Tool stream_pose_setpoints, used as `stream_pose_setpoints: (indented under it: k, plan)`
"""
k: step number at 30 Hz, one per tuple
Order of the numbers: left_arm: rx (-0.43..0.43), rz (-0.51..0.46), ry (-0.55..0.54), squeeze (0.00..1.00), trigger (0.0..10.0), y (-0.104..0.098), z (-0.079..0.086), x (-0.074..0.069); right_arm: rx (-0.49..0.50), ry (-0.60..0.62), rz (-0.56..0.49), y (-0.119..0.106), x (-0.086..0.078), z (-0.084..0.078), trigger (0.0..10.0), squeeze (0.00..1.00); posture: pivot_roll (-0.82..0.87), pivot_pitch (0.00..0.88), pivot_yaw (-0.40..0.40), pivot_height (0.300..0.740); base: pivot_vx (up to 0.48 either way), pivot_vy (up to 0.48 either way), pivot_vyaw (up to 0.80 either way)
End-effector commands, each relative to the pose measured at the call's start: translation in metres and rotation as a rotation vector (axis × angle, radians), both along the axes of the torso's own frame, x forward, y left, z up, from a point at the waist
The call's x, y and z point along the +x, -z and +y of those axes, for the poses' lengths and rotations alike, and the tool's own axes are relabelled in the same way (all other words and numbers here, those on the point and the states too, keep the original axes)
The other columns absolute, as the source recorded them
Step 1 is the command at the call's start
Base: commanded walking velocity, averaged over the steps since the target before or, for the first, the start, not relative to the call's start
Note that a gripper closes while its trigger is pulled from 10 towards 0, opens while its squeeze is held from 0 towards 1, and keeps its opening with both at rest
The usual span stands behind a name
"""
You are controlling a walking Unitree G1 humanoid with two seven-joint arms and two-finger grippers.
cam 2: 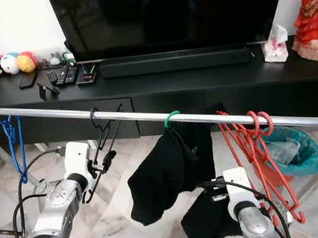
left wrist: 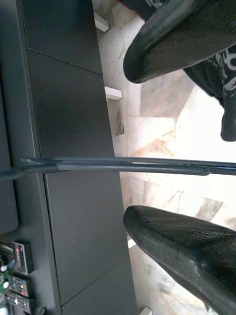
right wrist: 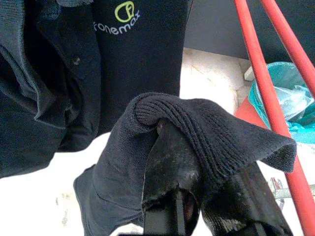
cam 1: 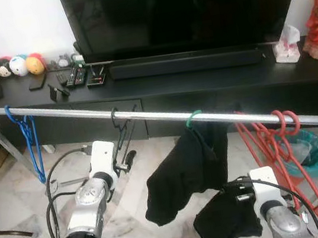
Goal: Hang hanger
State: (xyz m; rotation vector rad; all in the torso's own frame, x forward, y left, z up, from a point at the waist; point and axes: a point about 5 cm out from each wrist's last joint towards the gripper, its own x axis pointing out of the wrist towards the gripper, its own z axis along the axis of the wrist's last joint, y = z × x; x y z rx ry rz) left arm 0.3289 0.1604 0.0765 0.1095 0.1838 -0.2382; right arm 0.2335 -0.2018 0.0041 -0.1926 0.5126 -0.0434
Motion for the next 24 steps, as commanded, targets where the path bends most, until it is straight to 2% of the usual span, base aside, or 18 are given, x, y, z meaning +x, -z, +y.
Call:
stream_pose_setpoints:
  k: [1,11,24]
  plan:
    - [-0.007,-0.015,-0.013,0.00,10.0,-0.0042,0.0027,0.0044,0.003,-0.001,-0.018,-0.0039,0.0037,-0.0005,10.0,0.00,-0.04,0.000,0.012,0.740,0.000,0.000,0.00]
    - [-0.022,-0.037,-0.018,0.00,10.0,-0.0051,0.0032,0.0072,0.009,-0.001,-0.014,-0.0033,0.0036,0.0009,10.0,0.00,-0.04,0.000,0.015,0.740,0.000,0.000,0.00]
    - [-0.025,-0.053,-0.017,0.00,10.0,-0.0057,0.0034,0.0083,0.016,-0.005,-0.008,-0.0021,0.0036,0.0019,10.0,0.00,-0.04,0.000,0.015,0.740,0.323,0.000,0.00]
